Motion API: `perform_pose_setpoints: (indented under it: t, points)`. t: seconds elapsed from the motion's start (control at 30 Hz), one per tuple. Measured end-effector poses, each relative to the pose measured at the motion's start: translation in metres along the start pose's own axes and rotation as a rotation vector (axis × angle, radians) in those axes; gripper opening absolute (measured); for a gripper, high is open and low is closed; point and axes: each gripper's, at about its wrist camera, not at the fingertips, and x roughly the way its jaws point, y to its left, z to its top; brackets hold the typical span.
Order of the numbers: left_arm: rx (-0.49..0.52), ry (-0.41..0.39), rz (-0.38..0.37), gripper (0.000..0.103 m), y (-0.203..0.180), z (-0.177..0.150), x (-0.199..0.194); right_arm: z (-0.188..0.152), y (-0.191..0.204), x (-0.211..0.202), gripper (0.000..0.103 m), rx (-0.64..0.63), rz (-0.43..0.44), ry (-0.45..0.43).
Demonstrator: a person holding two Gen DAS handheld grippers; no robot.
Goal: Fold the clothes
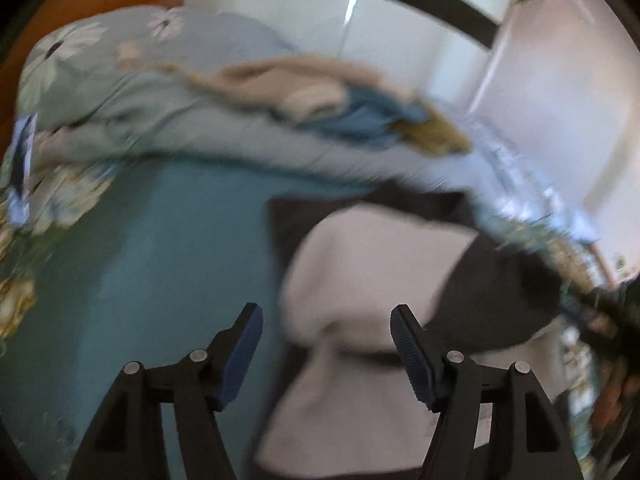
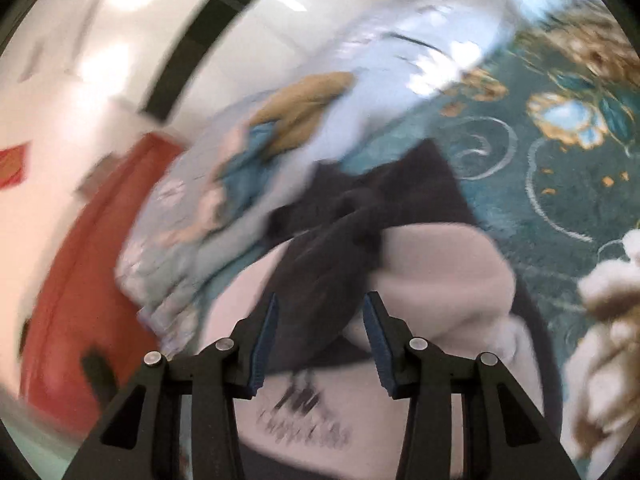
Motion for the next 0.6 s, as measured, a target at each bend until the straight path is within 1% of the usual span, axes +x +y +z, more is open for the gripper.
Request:
perform_pose_setpoints:
  t: [0.1, 0.13, 0.23, 0.27, 0.33, 0.4, 0.43, 0.47, 0.5, 0.53, 0.6]
  points:
    - [-0.009, -0.052, 0.112, 0.070, 0.032, -0.015, -0.015, 0.010, -0.007, 0.024, 0.045, 0.047, -0.001, 0.042]
    - [-0.005, -0.047, 0.109, 0.070, 0.029, -0.018, -0.008, 0.011, -0.006, 0.030, 0.045, 0.052, -0.001, 0.050]
    - [0.003, -0.042, 0.145, 0.070, 0.028, -0.019, 0.005, 0.011, 0.001, 0.036, 0.045, 0.042, 0.001, 0.064]
    - [0.003, -0.047, 0.147, 0.070, 0.026, -0.020, 0.009, 0.011, 0.004, 0.036, 0.045, 0.028, -0.003, 0.064]
    - [-0.002, -0.061, 0.161, 0.070, 0.026, -0.020, 0.010, 0.013, 0.011, 0.037, 0.045, -0.018, -0.053, 0.059]
    - [-0.041, -0.061, 0.157, 0.072, 0.033, -0.018, 0.013, 0.015, 0.011, 0.039, 0.045, -0.027, -0.115, 0.065]
    - [-0.060, -0.060, 0.155, 0.073, 0.036, -0.016, 0.015, 0.016, 0.008, 0.039, 0.042, -0.013, -0.118, 0.069]
    - [-0.079, -0.063, 0.148, 0.073, 0.039, -0.017, 0.015, 0.017, 0.004, 0.039, 0.028, 0.003, -0.119, 0.068]
    - [-0.099, -0.066, 0.140, 0.074, 0.041, -0.018, 0.015, 0.019, 0.002, 0.037, 0.021, 0.012, -0.123, 0.065]
    - [-0.118, -0.069, 0.133, 0.074, 0.043, -0.019, 0.015, 0.021, 0.001, 0.034, 0.020, 0.012, -0.119, 0.054]
    - [-0.144, -0.080, 0.127, 0.074, 0.046, -0.021, 0.014, 0.026, 0.005, 0.017, 0.018, -0.021, -0.079, 0.001]
